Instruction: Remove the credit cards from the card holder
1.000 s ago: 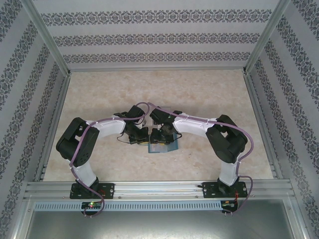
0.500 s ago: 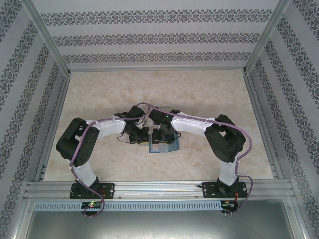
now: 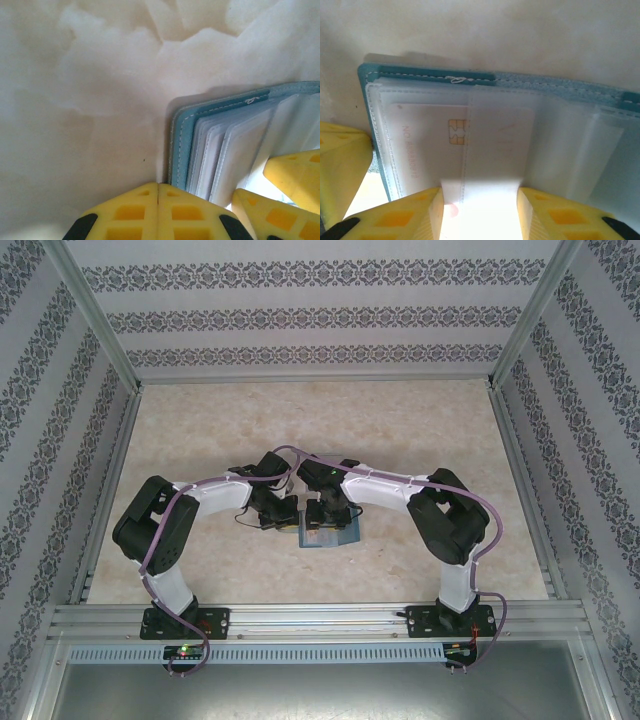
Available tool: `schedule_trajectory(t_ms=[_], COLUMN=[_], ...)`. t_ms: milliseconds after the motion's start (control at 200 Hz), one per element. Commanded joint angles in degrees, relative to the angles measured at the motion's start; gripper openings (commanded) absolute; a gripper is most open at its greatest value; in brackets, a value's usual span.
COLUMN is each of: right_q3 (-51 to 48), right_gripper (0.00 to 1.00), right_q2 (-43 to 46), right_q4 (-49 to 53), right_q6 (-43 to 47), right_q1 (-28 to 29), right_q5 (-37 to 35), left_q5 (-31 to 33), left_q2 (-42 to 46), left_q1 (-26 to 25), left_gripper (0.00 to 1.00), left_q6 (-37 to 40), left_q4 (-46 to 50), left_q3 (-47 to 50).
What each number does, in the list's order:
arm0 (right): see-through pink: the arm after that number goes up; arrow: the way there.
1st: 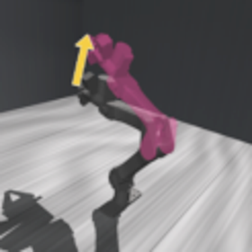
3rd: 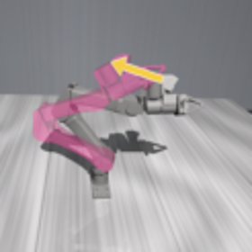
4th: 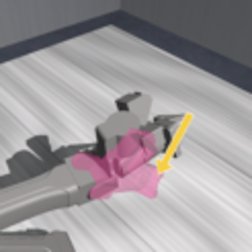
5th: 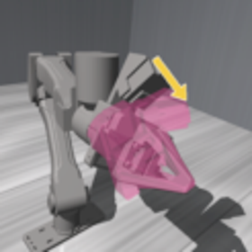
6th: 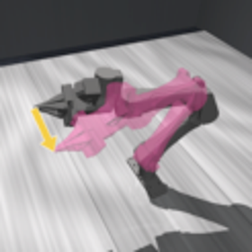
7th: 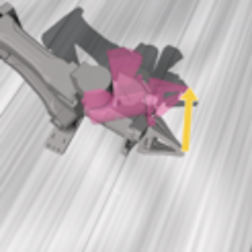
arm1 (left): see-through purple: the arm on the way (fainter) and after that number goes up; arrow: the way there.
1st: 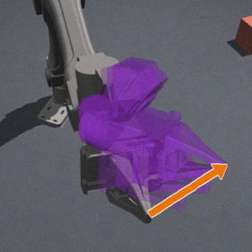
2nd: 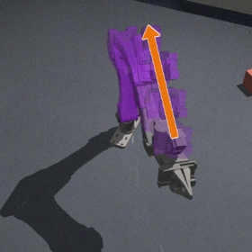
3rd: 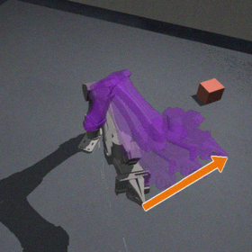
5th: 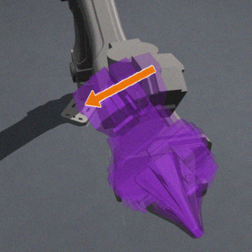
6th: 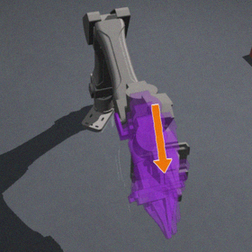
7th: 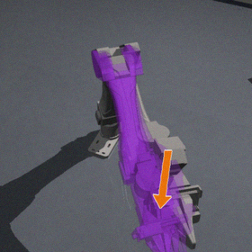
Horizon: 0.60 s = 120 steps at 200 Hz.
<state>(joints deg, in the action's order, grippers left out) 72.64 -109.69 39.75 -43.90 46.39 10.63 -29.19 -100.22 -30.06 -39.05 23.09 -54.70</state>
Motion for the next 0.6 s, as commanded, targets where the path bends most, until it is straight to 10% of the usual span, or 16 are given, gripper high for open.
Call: schedule_trajectory(t_ms=[0,595], right_q3=[0.13,1.01], right_gripper=[0.41,0.44], right_q2=[-2.80,1.66], right_q4=[0.88,3.88], right_q6=[0.64,0.81], right_q1=[0.69,0.55], right_q5=[-1.50,-3.49], left_q5=[-0.56,-0.37], left_q2=[-0.12,-0.48], left_q1=[-0.88,-0.87], left_gripper=[0.00,0.00], left_q6=[0.49,0.55], left_q4=[0.02,0.29], left_q3=[-0.38,-0.71])
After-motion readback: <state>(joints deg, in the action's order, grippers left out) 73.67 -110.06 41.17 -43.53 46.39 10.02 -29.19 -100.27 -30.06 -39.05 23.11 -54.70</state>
